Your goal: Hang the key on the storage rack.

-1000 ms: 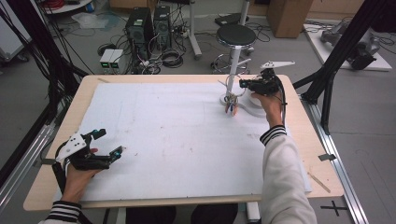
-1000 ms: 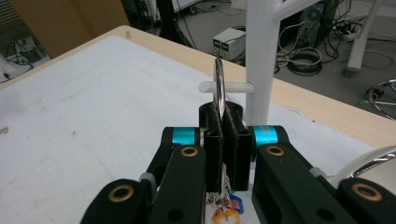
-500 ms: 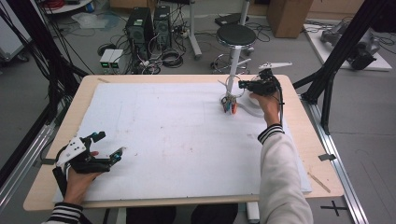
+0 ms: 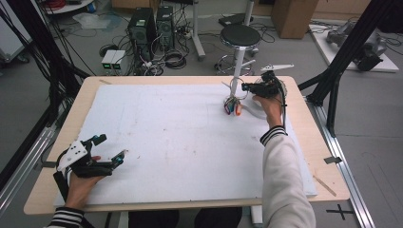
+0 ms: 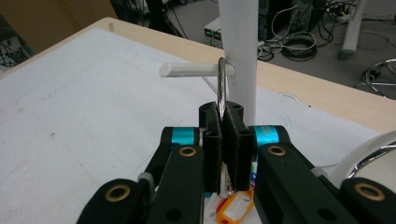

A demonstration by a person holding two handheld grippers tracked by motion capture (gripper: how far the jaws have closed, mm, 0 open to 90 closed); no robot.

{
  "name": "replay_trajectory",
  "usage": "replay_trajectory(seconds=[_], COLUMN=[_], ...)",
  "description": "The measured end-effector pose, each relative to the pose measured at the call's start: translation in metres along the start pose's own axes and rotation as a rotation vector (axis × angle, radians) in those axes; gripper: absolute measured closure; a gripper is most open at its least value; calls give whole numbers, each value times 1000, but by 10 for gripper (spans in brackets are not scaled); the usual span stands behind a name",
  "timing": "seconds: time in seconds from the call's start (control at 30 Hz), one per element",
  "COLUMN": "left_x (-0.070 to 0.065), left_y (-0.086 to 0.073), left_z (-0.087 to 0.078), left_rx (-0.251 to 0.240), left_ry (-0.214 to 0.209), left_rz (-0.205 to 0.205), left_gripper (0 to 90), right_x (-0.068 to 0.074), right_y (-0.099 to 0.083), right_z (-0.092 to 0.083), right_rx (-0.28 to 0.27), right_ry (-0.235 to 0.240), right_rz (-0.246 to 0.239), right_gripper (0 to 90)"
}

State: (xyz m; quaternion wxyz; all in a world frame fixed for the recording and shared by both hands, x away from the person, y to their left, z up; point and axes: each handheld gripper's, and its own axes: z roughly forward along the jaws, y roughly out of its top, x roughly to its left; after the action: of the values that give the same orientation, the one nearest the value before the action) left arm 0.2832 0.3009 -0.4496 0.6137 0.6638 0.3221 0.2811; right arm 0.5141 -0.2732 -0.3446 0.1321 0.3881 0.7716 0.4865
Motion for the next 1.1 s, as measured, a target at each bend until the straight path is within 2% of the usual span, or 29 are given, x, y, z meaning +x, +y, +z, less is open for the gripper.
replay_trajectory(seconds=[0.1, 0.27, 0.33, 0.47, 0.57, 0.63, 0.67, 0.7, 0.77, 0.93, 1.0, 1.1], left_x=[0, 0, -1, 0, 0, 0, 0, 0, -1, -2, -1, -2], left_y=[0, 0, -1, -1, -1, -1, -1, -1, -1, -1, -1, -1], left_z=[0, -1, -3, -4, -3, -3, -3, -3, -3, -3, -3, -2], left_rx=[0, -3, -24, -34, -30, -29, -31, -29, -26, -26, -18, -11], left_ry=[-3, -2, 8, 11, 11, 12, 14, 12, 14, 19, 19, 21], left_rz=[-1, 1, 1, -9, -6, -8, -12, -11, -7, -2, -6, 0], left_gripper=[17, 17, 17, 17, 17, 17, 17, 17, 17, 17, 17, 17], right_x=[2, 6, 8, 15, 22, 27, 30, 33, 41, 56, 60, 65], right_y=[1, 1, -2, -9, -11, -13, -14, -16, -21, -39, -47, -58], right_z=[-1, -6, -10, -21, -31, -38, -41, -43, -50, -61, -62, -65], right_rx=[-16, 12, 2, 1, -13, -23, -28, -39, -46, -99, -96, -116], right_ry=[-9, -38, -41, -47, -41, -45, -38, -29, -12, 104, 125, 149], right_rz=[-9, -42, -50, -63, -58, -55, -47, -52, -112, -160, -181, -185], right_gripper=[786, 738, 702, 608, 404, 222, 159, 141, 113, 104, 93, 92])
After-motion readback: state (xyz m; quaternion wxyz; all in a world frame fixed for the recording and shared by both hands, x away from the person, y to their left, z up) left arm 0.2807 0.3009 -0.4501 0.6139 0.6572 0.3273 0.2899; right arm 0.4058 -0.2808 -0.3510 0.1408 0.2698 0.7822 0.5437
